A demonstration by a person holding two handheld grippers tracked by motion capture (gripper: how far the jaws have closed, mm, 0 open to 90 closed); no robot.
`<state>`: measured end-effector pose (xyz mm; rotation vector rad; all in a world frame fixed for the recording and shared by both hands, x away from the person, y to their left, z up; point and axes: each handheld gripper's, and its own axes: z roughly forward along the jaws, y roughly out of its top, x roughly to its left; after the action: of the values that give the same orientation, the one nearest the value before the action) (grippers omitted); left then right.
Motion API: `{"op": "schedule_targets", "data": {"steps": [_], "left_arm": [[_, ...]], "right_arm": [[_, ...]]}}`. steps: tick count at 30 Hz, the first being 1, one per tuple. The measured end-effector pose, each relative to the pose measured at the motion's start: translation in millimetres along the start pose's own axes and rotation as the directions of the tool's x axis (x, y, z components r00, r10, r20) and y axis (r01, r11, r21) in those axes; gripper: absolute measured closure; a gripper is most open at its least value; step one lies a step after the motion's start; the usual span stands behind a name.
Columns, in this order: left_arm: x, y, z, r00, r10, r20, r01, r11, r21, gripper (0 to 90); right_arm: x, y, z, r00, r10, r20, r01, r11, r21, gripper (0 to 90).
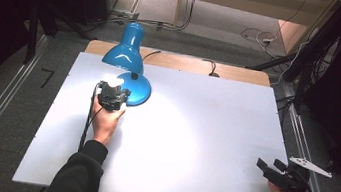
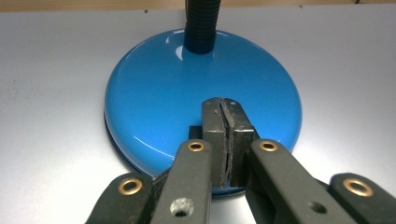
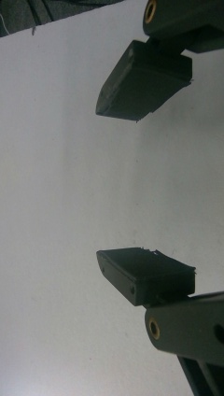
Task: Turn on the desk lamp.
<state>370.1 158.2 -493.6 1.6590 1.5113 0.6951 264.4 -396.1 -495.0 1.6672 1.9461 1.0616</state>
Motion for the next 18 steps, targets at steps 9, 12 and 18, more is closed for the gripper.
{"op": "schedule_targets", "data": {"steps": [9, 12, 18], "left_arm": [[1.1, 1.2, -21.5, 0.9991, -0.017, 0.038, 0.019, 0.9986, -0.049, 66.8], [1.0, -1.6, -28.1, 0.9988, -0.020, 0.045, 0.023, 0.9981, -0.057, 54.9], [4.1, -16.5, -43.7, 0.9972, -0.040, 0.062, 0.044, 0.9974, -0.057, 41.7]], "right_arm": [[1.4, 0.1, -0.2, 1.0000, -0.001, 0.004, 0.001, 1.0000, 0.003, 24.1], [1.3, 0.0, -0.8, 1.0000, 0.000, 0.006, 0.000, 1.0000, -0.001, 24.1], [1.6, -0.1, -1.0, 1.0000, 0.000, 0.008, 0.000, 1.0000, 0.000, 24.1]]}}
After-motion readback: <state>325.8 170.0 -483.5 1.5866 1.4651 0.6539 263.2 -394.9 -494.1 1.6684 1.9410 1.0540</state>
